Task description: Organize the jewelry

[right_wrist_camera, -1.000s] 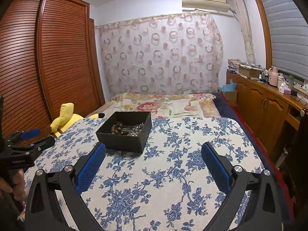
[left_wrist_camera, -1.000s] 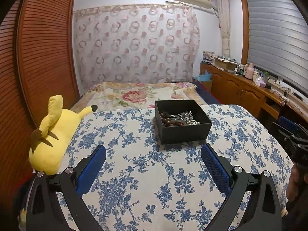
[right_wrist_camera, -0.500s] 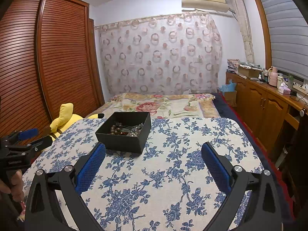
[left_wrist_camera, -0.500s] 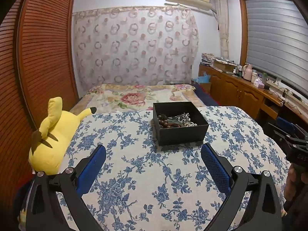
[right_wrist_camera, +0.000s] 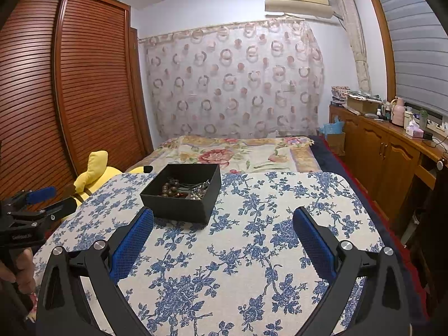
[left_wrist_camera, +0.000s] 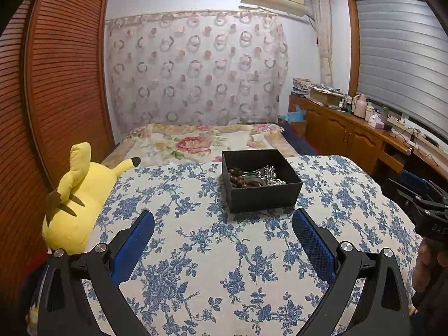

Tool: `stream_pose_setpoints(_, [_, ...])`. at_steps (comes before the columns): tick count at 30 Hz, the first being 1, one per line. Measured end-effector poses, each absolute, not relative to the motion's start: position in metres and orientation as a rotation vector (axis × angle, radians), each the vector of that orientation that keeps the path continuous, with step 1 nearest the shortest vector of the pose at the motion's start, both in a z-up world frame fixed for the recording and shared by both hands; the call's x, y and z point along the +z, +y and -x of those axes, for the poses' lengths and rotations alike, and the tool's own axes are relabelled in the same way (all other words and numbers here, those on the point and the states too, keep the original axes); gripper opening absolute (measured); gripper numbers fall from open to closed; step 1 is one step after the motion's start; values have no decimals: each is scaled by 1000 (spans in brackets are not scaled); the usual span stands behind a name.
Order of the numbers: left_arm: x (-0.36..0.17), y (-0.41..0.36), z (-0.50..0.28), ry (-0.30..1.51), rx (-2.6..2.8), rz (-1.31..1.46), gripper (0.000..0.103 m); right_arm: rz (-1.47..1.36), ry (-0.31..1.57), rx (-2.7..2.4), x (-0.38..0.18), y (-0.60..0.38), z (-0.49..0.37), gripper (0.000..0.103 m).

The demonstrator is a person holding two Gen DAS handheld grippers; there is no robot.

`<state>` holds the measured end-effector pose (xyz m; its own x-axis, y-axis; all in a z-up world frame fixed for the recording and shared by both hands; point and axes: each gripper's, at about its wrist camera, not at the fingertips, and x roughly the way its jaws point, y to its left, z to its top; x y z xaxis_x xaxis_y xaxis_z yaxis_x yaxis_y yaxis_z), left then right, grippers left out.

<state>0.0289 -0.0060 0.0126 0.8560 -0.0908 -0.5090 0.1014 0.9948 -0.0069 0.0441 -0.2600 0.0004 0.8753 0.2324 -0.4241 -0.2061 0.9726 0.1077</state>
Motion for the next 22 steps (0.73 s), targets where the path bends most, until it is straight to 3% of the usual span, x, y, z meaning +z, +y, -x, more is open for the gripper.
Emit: stream_pose_setpoints(22, [14, -6, -29, 533, -100, -20, 95, -58, 450, 232, 2, -259, -43, 100])
